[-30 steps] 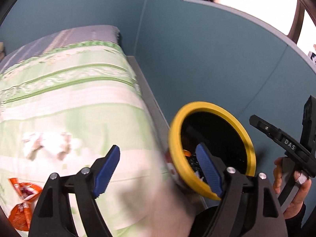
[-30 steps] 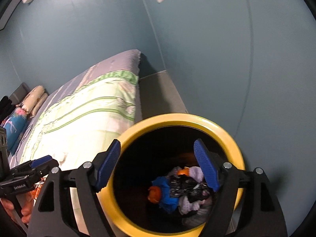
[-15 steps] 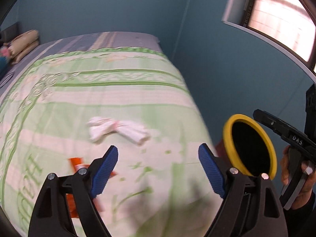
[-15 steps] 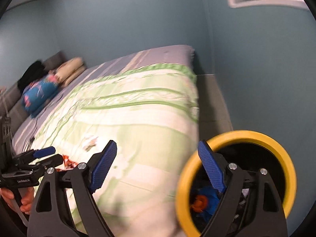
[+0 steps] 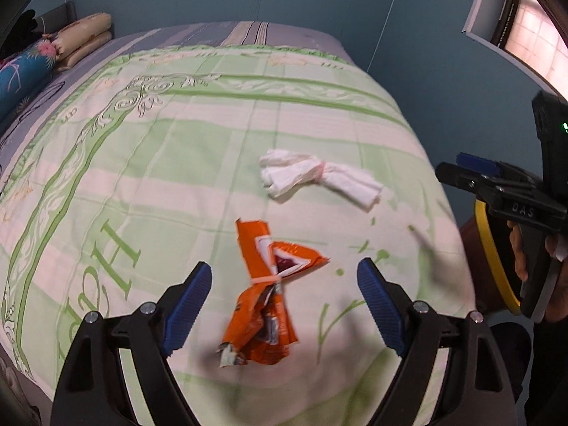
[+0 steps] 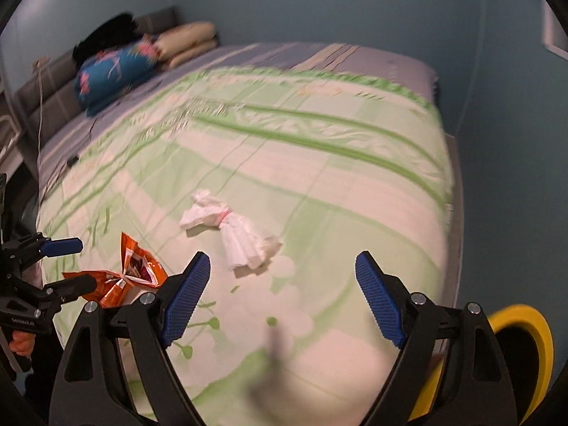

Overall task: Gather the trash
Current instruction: 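Move both open tools back over the wrappers and tissue on the bed, then grasp the orange snack wrapper with the left tool while the right tool grasps the white tissue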

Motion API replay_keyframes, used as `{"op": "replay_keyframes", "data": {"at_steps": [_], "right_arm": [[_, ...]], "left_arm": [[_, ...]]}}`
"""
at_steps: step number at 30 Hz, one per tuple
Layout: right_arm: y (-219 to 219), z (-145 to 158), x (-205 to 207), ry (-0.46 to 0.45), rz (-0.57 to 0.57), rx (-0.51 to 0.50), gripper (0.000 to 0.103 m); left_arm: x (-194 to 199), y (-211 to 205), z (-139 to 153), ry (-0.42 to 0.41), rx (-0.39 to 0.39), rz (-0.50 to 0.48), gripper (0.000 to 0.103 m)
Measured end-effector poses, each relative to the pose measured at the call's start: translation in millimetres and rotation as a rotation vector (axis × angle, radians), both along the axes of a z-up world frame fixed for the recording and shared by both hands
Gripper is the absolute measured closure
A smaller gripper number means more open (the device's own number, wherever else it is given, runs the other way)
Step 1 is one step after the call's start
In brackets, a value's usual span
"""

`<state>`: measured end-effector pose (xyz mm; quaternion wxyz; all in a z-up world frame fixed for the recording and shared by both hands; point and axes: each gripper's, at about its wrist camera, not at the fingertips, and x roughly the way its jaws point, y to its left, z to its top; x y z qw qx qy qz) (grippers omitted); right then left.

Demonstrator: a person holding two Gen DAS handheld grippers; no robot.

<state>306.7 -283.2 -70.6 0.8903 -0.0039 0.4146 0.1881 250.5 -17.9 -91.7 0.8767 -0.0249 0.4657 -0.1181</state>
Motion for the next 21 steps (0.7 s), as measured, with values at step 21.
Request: {"op": "replay_keyframes", "data": {"at_steps": [21], "right_arm": [[109, -61, 76, 0.078, 0.273, -0.205, 0.028]], "left_arm": [[18, 24, -49, 0.085, -0.051, -0.001, 0.023]]}}
